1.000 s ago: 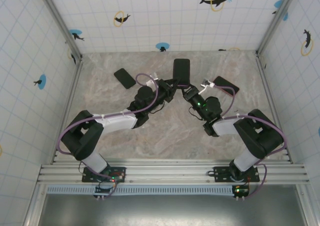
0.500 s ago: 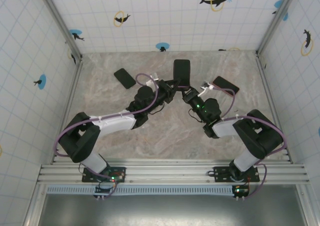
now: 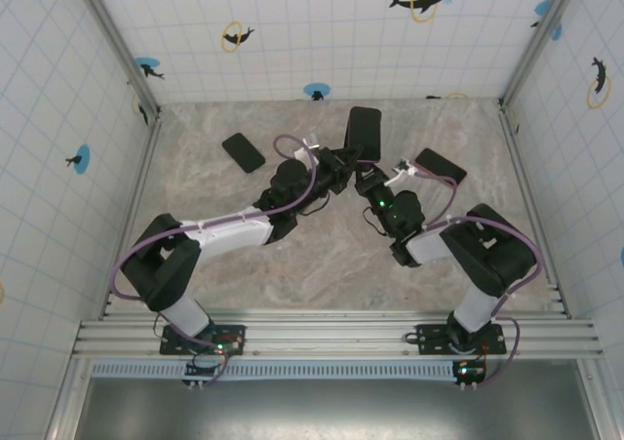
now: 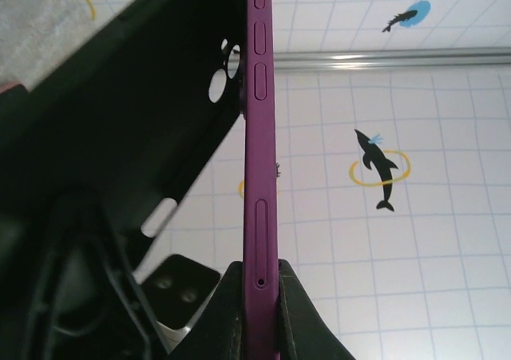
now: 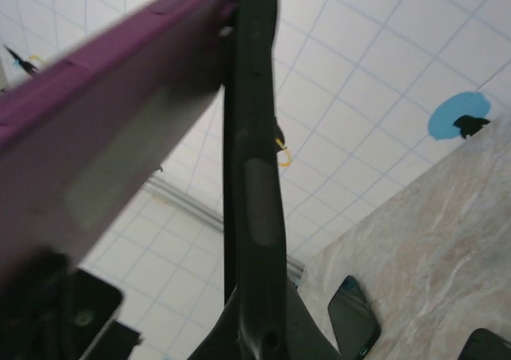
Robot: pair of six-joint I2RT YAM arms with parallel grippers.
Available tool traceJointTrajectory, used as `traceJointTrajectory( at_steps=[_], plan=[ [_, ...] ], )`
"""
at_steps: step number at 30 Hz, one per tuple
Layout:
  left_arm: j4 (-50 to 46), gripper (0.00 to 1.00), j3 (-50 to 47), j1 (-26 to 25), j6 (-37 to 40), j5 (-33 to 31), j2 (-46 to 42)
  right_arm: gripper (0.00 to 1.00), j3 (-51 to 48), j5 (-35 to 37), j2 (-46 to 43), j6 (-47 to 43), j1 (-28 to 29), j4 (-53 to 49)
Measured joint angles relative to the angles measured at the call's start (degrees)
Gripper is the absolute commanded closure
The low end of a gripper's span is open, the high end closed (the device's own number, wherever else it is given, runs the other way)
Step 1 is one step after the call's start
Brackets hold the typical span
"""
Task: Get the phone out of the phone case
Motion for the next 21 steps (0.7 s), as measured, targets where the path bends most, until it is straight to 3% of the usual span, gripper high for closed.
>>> traceJointTrajectory(
  at_steps=[9,21],
  plan=[
    [-0.79,1.0,-1.84,0.94,0.55,2.23,-3.8,1.0,-2.56,0.48,-2.86,-1.07,-2.27,-5.9],
    [-9.44,1.0,-4.61,9.42,5.29,11.69,-12.26,1.0,-3.76,-4.46,-5.29,-1.2,-4.26,-10.56]
  ],
)
